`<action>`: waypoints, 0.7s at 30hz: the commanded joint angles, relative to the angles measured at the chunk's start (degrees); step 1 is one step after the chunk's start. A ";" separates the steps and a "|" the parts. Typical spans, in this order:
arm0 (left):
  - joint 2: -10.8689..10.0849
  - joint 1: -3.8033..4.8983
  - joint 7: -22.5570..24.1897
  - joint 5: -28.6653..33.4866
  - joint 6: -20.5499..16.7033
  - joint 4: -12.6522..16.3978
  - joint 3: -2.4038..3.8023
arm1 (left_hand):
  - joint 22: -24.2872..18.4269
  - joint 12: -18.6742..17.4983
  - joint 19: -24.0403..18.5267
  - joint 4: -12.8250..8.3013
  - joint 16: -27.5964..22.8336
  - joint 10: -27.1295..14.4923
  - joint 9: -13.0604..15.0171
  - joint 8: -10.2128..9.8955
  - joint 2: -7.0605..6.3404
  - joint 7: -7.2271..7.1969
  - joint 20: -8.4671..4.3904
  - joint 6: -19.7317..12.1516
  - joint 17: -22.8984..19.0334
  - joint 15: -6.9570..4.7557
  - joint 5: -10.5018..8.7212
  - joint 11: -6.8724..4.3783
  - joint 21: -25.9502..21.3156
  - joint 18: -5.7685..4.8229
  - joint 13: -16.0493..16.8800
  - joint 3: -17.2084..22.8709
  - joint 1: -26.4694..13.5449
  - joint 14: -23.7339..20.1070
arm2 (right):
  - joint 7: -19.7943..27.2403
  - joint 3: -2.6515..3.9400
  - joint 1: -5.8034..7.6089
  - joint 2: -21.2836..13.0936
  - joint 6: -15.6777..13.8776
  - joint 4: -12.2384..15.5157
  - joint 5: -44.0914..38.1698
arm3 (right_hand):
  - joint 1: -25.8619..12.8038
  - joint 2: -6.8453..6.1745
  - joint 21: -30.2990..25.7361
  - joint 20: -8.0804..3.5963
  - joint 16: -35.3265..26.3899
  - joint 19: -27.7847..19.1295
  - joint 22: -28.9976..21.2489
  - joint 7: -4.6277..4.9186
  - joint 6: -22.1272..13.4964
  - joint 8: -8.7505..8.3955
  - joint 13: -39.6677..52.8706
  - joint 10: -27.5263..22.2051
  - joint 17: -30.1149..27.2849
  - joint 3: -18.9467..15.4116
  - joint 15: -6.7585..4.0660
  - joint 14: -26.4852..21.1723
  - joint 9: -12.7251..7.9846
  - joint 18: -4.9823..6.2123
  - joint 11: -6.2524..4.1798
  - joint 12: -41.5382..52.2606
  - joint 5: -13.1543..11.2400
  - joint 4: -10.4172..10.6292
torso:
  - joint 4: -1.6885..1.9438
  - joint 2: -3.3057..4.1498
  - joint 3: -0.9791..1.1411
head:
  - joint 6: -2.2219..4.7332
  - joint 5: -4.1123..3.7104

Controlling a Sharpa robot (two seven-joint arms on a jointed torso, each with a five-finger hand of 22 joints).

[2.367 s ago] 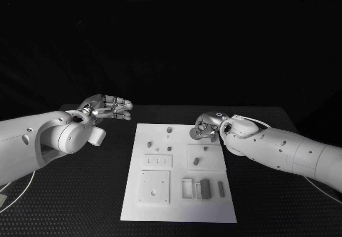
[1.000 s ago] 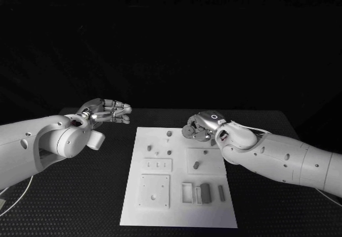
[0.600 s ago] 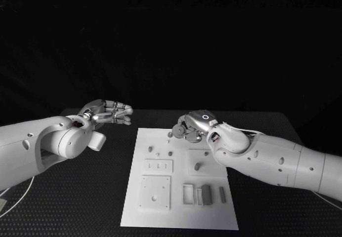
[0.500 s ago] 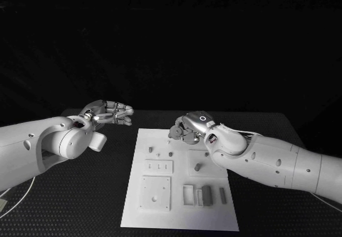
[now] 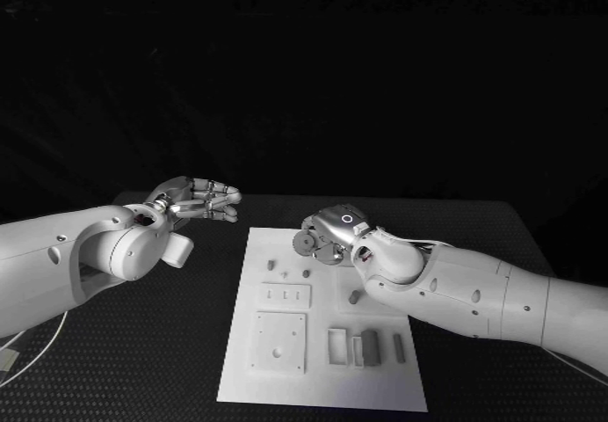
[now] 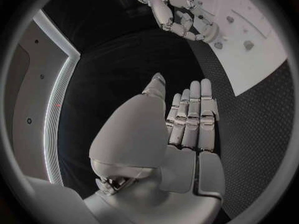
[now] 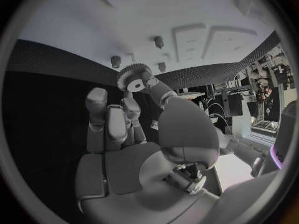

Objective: Assemble the parts on the task board

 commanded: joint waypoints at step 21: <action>0.50 0.07 0.59 -0.16 0.64 0.03 0.06 | -0.02 -0.27 0.38 0.05 -0.28 -0.26 -0.09 -0.42 -0.46 0.04 -0.08 0.06 0.16 0.15 0.02 -0.14 -0.34 1.08 -0.10 -0.22 -0.26 0.21 | -1.45 -1.38 -0.01 3.53 3.13 -3.78 -2.63 | -0.43 0.14 0.14 0.14 -0.27 0.34 0.81 1.47 2.37 0.09 -0.38 0.22 -0.20 0.55 -0.50 -0.02 -0.05 5.97 -0.31 -0.49 0.14 -0.04 | -0.08 -0.02 0.08 | -0.73 0.41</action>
